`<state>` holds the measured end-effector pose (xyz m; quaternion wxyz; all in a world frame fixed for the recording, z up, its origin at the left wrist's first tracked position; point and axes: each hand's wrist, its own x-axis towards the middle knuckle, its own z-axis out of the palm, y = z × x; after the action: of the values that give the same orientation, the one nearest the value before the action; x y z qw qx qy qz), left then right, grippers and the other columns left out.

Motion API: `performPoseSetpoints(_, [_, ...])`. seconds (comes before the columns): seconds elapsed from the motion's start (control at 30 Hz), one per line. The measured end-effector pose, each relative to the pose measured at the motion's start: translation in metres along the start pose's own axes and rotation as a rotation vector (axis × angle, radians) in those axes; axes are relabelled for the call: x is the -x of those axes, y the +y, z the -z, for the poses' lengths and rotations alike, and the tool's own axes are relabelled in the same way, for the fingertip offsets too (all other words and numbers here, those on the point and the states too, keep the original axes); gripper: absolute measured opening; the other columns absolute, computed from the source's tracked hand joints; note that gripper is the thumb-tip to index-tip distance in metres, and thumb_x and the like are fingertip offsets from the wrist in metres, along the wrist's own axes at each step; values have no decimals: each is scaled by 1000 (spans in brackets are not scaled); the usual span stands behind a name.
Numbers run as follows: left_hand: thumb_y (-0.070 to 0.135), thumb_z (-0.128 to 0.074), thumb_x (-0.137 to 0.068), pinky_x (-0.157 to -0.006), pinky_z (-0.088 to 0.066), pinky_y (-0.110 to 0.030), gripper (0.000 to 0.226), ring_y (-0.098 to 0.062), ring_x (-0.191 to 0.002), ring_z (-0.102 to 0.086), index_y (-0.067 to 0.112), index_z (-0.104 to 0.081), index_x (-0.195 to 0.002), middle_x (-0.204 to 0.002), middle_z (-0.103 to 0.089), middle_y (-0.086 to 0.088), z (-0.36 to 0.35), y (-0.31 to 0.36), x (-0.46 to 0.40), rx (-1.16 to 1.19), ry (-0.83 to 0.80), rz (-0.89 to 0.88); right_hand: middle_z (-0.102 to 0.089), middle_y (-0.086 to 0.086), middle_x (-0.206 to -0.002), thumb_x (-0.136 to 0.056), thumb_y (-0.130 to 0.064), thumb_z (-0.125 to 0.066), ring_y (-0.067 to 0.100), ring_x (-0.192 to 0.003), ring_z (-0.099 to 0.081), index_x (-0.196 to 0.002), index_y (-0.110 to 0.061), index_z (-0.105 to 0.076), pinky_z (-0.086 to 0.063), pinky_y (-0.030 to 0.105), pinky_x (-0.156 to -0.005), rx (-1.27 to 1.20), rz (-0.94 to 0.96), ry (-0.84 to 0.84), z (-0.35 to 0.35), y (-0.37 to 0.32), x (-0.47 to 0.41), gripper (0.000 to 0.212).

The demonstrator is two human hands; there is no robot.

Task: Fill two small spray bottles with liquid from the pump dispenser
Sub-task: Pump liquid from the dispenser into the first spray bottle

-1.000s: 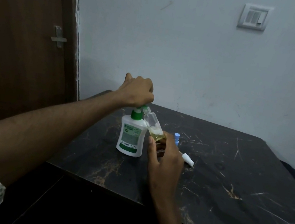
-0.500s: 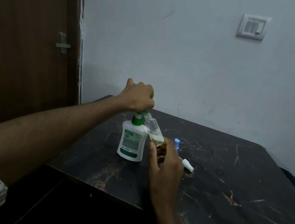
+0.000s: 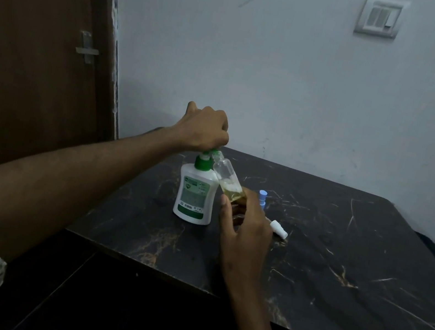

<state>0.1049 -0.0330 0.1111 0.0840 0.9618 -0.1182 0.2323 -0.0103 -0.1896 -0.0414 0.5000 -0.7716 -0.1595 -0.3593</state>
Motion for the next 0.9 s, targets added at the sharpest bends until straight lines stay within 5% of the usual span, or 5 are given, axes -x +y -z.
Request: performPoseSetpoints(0.9, [23, -55, -79, -90, -27, -45, 27, -27, -81, -66, 5, -74, -81, -79, -74, -9, 3, -3, -2, -7, 23, -6, -65, -14, -99, -104, -40, -59, -2, -88, -61, -117, -29, -60, -44, 8, -72, 20, -23, -21, -1, 1, 1, 17])
